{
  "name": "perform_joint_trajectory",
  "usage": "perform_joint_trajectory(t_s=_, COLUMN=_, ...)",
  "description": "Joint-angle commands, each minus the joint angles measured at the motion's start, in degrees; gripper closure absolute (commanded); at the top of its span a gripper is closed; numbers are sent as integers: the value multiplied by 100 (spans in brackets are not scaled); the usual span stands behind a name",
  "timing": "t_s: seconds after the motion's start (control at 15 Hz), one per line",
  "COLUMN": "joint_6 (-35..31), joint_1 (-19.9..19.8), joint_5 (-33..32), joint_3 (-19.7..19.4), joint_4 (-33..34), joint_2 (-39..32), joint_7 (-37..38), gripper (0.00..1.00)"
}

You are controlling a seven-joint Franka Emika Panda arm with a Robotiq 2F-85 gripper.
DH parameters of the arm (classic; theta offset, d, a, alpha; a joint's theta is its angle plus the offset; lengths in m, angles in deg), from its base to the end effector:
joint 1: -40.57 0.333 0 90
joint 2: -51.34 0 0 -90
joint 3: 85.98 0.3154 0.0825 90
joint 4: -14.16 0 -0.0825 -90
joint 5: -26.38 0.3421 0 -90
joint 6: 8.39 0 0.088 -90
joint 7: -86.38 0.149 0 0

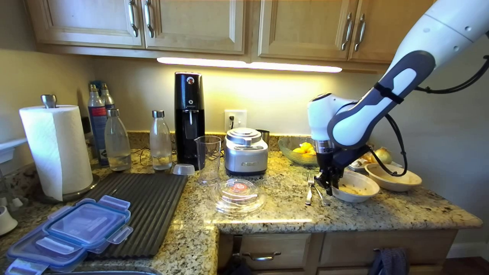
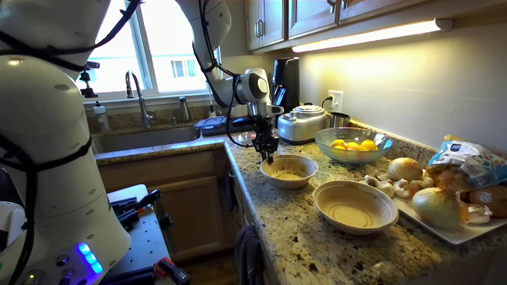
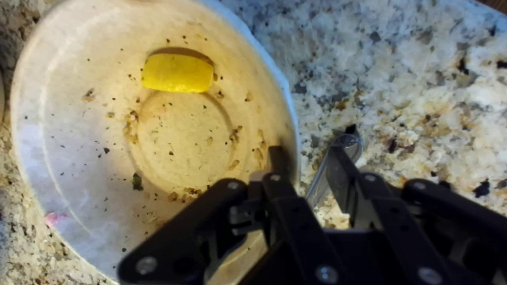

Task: Stack the white bowls together, then put the two forks on top of the bowls

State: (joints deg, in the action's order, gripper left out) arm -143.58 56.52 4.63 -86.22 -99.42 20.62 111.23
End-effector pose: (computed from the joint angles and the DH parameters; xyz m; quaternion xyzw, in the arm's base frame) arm 0.5476 0.1376 0.1731 0.9871 0.0657 -0.0306 0.1424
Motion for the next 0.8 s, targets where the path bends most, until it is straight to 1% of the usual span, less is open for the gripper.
perform_joint_trajectory(t_s=0.0, joint_6=-8, joint_1=156, joint_5=-52, joint_3=-146, joint_4=-48, joint_2=65, joint_7=197, gripper=93)
perform_joint_trajectory(t_s=0.07, joint_6=-11, joint_1=159, joint_5=-53, joint_3=-150, joint_4=-55, joint_2=74, joint_7=207, gripper=94)
perform_joint_trajectory(t_s=0.13, joint_6=-14, joint_1=163, joint_5=-64, joint_3=-159, joint_4=-70, joint_2=88, joint_7=220, gripper=97)
perform_joint_trajectory(t_s=0.2, joint_6=-33, joint_1=151, joint_5=-49, joint_3=-154, joint_4=-85, joint_2=102, joint_7=210, gripper=97)
perform_joint_trajectory(t_s=0.33, joint_6=-48, joint_1=137, joint_5=-34, joint_3=-165, joint_4=-109, joint_2=149, joint_7=208, gripper=94)
perform_joint_trajectory(t_s=0.4, joint_6=-36, joint_1=139, joint_5=-39, joint_3=-176, joint_4=-124, joint_2=178, joint_7=219, gripper=95)
perform_joint_trajectory(t_s=0.47, joint_6=-6, joint_1=159, joint_5=-63, joint_3=-190, joint_4=-127, joint_2=194, joint_7=242, gripper=94)
perform_joint_trajectory(t_s=0.6, joint_6=163, joint_1=283, joint_5=-219, joint_3=-268, joint_4=-150, joint_2=286, joint_7=386, gripper=93)
perform_joint_trajectory(t_s=0.73, joint_6=408, joint_1=474, joint_5=-520, joint_3=-380, joint_4=-151, joint_2=374, joint_7=598, gripper=93)
